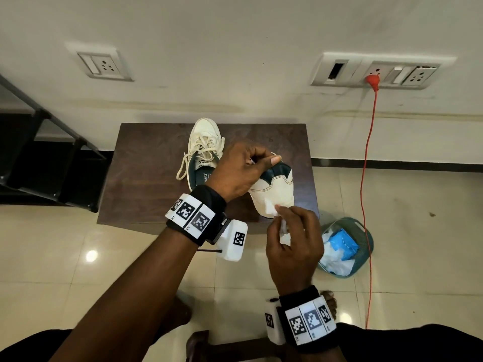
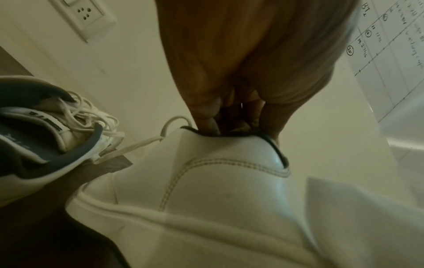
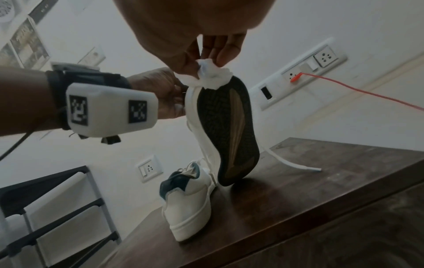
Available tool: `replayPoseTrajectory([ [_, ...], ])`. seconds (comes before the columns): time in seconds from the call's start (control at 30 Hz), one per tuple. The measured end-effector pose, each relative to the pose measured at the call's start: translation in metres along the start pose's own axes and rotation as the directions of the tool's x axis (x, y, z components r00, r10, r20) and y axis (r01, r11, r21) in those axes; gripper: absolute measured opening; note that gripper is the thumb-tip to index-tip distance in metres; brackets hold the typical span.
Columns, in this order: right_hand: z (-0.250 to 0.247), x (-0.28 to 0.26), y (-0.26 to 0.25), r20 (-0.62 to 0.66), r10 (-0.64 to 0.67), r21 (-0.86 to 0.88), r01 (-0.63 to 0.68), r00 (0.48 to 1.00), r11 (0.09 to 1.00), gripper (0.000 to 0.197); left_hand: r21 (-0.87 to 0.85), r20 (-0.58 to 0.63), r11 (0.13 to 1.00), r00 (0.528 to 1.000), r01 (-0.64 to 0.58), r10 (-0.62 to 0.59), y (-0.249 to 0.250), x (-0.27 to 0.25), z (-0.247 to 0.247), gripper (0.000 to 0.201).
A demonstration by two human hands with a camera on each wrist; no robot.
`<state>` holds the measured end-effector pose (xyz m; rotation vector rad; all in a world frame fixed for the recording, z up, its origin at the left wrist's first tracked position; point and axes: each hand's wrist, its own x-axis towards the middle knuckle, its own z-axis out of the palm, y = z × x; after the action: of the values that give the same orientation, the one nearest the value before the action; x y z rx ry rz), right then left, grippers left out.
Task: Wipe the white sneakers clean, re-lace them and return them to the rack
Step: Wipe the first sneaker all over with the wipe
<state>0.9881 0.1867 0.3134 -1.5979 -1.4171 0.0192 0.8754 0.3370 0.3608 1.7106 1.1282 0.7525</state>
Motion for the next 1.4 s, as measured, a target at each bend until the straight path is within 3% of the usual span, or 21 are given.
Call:
replayPoseTrajectory([
  [0.3,0.001,0.036,0.005,-0.14,0.151,0.006,-0.152,0.979,0.988,0.013,0.011,0.028,0.998,0.998,-0.062,0.062,-0.003,-0.01,0.005,0.025],
  [0.4,0.001,0.042,-0.005,-0.132,0.119,0.025,-0.117,0.984,0.993,0.017,0.013,0.015,0.995,0.995,-0.1,0.1,-0.003,-0.011,0.005,0.025],
  [0.57,-0.003,0.005,-0.001,0.018,-0.009,0.021,0.008,1.0,1.0,0.03,0.012,0.028,0.995,0.995,-0.098,0.098,-0.008,-0.015,0.005,0.025],
  [0.83,0.008,0.039,-0.01,-0.087,0.087,0.081,-0.08,0.992,0.994,0.024,0.012,0.014,0.99,0.99,-0.14,0.14,-0.012,-0.026,0.009,0.019],
  [0.97,0.011,0.033,-0.01,-0.087,0.081,0.123,-0.07,0.993,0.99,0.026,0.044,-0.067,0.986,0.984,-0.162,0.165,-0.014,-0.037,0.012,0.018],
  [1.1,0.013,0.015,0.014,-0.088,0.206,0.116,-0.196,0.975,0.974,0.026,0.224,-0.099,0.957,0.972,-0.186,0.212,-0.029,-0.044,0.019,0.019],
  [1.2,0.022,0.012,0.03,-0.079,0.344,0.179,-0.326,0.936,0.928,0.027,0.249,-0.179,0.955,0.962,-0.16,0.207,-0.046,-0.049,0.025,0.016],
  [1.4,0.049,-0.006,0.024,-0.018,0.416,0.324,-0.388,0.909,0.863,0.027,0.345,-0.21,0.933,0.959,-0.108,0.189,-0.068,-0.059,0.049,0.011],
])
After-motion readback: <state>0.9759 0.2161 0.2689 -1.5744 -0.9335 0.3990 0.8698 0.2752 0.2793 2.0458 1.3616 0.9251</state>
